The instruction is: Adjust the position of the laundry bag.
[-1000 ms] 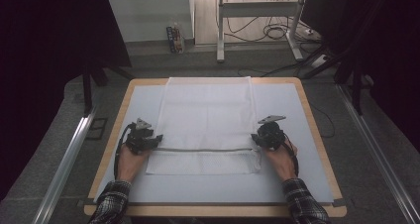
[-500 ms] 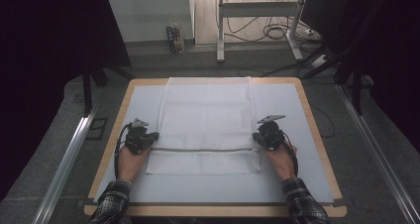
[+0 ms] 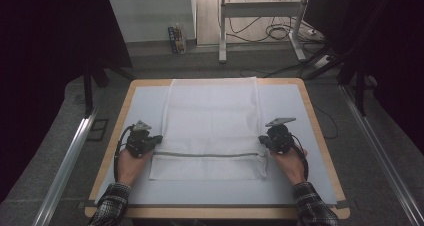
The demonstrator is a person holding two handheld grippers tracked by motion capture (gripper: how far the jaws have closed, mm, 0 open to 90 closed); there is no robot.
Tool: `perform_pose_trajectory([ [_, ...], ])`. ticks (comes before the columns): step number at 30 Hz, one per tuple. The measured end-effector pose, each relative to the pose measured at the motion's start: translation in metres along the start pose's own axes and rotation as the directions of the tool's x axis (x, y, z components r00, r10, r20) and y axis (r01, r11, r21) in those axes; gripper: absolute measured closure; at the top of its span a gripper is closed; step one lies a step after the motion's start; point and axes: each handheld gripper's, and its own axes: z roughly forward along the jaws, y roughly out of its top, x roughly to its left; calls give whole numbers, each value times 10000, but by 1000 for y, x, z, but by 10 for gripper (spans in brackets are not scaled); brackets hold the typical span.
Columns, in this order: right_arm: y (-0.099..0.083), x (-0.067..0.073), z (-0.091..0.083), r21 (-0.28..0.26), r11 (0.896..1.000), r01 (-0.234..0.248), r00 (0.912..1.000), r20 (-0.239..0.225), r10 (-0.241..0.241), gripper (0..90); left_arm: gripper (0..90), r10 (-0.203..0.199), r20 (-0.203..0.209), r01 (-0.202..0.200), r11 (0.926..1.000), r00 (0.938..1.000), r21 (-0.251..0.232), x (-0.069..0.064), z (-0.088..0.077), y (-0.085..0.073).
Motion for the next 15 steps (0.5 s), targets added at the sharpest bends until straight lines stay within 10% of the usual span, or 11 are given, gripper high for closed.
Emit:
perform_pose_trajectory([
  [15, -13, 0, -17, 222, 9993, 302, 9994, -193, -298, 877, 882, 1014, 174, -1020, 9941, 9947, 370, -23, -10, -5],
])
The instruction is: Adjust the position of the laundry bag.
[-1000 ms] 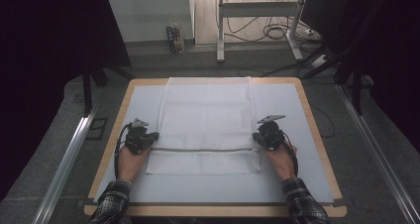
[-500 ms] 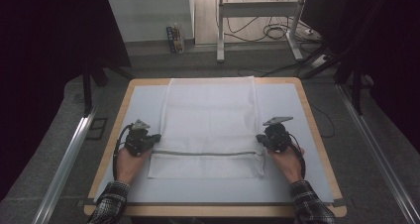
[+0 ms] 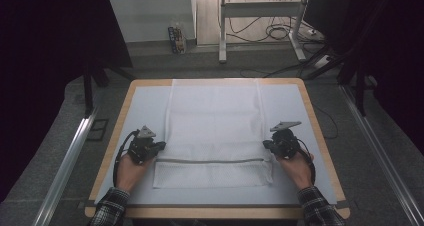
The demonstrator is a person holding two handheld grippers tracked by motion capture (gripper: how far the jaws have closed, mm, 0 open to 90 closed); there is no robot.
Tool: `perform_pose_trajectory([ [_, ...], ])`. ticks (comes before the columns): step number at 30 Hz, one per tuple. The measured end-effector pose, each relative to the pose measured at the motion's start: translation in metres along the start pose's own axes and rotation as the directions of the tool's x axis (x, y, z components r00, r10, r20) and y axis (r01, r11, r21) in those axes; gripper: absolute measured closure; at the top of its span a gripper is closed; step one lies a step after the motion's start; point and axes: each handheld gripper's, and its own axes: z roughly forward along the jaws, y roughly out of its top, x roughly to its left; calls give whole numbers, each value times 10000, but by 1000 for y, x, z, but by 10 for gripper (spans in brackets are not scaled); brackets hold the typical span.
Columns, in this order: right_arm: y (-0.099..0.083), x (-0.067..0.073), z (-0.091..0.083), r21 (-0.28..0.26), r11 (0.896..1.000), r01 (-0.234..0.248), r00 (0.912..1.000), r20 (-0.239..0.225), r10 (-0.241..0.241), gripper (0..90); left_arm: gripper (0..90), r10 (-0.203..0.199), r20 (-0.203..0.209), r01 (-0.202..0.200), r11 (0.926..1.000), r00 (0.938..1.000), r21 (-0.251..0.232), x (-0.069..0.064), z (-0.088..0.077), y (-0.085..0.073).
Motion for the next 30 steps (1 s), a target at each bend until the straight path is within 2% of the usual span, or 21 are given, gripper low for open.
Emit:
perform_pose_trajectory([
  [2, -1, 2, -2, -1, 10000, 43, 10000, -36, -43, 877, 882, 122, -19, -122, 9999, 9999, 56, -2, -3, -1],
  [10, -7, 8, -13, -79, 9999, 109, 9998, -180, -111, 877, 882, 171, 148, -172, 9998, 9997, 75, -7, -9, -4],
  [14, -7, 9, -11, 69, 9999, 115, 9999, -116, -114, 876, 881, 256, 182, -259, 9995, 9995, 168, -9, -9, -4],
  [19, -9, 10, -15, 9, 10000, -16, 9999, -144, 17, 877, 881, 277, 248, -281, 9995, 9993, 136, -11, -11, -5],
  [30, -20, 11, -27, 61, 9999, -131, 9998, -174, 132, 876, 879, 709, 335, -719, 9969, 9969, 303, -25, -15, -6],
])
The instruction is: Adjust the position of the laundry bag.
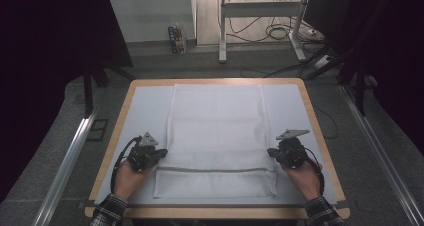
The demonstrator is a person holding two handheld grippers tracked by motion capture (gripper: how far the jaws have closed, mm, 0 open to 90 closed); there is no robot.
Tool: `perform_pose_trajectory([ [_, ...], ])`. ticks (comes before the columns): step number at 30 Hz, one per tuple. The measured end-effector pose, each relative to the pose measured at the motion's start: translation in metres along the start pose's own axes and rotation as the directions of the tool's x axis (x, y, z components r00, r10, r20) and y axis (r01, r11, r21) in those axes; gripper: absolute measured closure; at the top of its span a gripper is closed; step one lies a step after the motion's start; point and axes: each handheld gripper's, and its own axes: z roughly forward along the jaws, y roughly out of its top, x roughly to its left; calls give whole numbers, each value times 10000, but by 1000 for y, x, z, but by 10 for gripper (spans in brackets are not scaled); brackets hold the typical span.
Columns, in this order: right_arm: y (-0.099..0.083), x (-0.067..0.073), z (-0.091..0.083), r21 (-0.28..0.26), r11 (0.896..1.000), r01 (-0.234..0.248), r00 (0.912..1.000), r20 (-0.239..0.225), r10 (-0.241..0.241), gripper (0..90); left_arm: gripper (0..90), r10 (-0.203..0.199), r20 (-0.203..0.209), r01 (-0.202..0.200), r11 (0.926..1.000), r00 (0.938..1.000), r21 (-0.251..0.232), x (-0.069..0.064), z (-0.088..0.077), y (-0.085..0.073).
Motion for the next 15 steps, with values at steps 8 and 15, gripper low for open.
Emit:
perform_pose_trajectory([
  [8, -10, -2, -9, 30, 10000, -95, 9999, -64, 95, 876, 877, 120, 175, -121, 9999, 9998, 79, -9, -1, -1],
  [15, -16, -1, -13, 45, 10000, -55, 9999, -108, 55, 876, 875, -11, 357, 8, 10000, 9994, 72, -12, -4, -5],
])
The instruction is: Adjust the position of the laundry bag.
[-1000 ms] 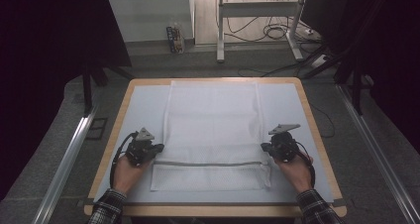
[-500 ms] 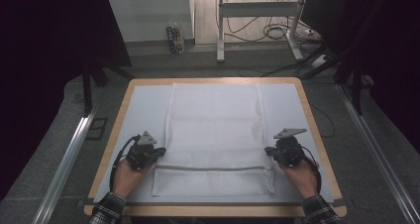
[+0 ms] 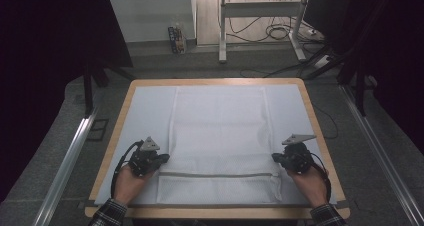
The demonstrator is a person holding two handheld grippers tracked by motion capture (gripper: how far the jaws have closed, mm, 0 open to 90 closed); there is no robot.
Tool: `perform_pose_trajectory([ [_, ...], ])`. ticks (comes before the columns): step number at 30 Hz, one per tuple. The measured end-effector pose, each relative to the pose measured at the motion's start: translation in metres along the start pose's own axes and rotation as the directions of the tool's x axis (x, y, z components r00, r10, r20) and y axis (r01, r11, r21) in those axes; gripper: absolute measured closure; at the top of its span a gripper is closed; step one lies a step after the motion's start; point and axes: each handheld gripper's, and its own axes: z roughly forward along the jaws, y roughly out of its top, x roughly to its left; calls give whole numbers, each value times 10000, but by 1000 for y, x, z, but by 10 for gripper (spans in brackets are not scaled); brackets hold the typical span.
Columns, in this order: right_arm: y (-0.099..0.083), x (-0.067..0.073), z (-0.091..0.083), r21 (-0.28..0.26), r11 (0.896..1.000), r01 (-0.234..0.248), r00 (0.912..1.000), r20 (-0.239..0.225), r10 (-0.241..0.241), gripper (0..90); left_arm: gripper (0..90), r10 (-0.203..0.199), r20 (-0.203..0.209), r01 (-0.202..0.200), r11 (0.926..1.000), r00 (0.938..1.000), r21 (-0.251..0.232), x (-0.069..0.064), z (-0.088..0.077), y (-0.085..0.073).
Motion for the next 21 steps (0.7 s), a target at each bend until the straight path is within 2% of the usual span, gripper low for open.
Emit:
perform_pose_trajectory([
  [17, -8, 4, -3, 194, 9997, 121, 9998, -183, -117, 874, 867, -9, 108, 7, 9999, 9999, 111, -7, -4, -7],
  [21, -8, 3, 0, 281, 9995, 173, 9995, -251, -166, 822, 810, -28, -81, 29, 9999, 10000, 128, -6, -2, -8],
])
